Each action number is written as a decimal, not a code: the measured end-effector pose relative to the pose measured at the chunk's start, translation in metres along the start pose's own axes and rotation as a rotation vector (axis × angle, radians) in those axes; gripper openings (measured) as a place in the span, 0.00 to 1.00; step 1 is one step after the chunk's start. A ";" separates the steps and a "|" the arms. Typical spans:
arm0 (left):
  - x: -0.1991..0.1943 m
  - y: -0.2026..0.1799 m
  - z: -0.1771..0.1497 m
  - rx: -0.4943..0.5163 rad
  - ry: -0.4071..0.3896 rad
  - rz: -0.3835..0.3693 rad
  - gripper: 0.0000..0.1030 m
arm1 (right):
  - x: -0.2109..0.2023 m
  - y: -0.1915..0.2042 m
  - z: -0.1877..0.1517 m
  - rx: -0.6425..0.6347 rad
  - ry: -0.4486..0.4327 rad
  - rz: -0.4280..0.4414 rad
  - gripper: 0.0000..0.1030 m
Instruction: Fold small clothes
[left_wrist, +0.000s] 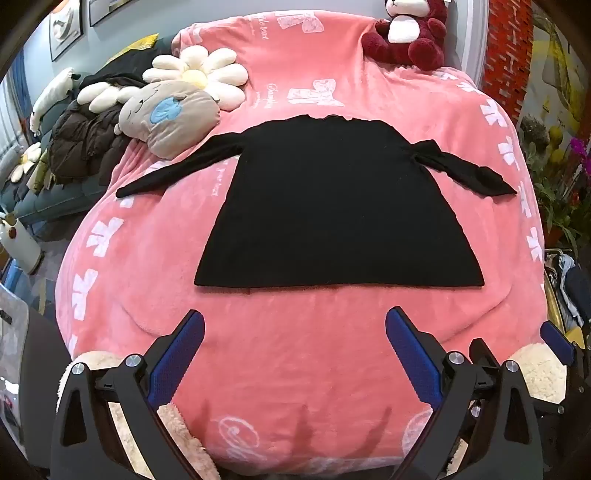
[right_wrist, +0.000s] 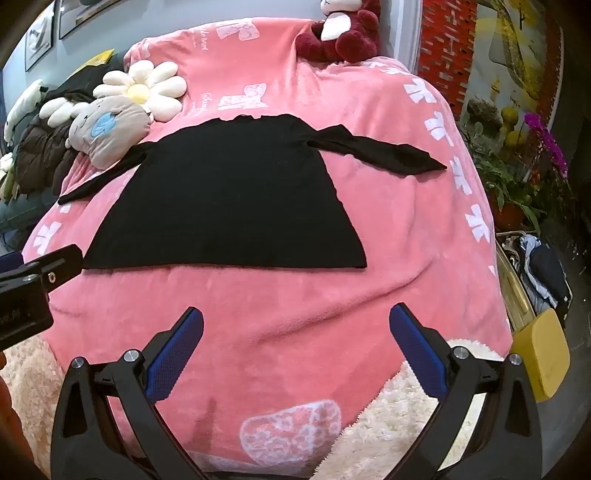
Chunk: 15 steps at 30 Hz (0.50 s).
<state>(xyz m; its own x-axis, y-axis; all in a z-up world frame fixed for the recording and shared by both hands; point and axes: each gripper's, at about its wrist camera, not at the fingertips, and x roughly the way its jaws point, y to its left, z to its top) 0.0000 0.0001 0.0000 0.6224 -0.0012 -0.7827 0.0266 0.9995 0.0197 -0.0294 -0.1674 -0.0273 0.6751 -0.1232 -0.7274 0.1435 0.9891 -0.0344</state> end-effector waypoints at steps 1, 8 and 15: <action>-0.001 0.000 0.000 -0.005 -0.004 -0.007 0.93 | -0.001 -0.001 0.000 0.001 -0.004 0.000 0.96; 0.004 0.003 -0.005 0.015 0.006 0.005 0.93 | 0.000 0.007 0.000 -0.022 -0.001 -0.016 0.96; 0.012 0.002 -0.004 0.020 0.017 0.005 0.93 | 0.001 0.006 0.006 -0.026 0.003 -0.017 0.96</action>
<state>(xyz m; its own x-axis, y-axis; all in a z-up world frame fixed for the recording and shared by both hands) 0.0044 0.0025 -0.0117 0.6092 0.0042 -0.7930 0.0397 0.9986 0.0358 -0.0236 -0.1623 -0.0242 0.6702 -0.1396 -0.7289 0.1360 0.9886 -0.0642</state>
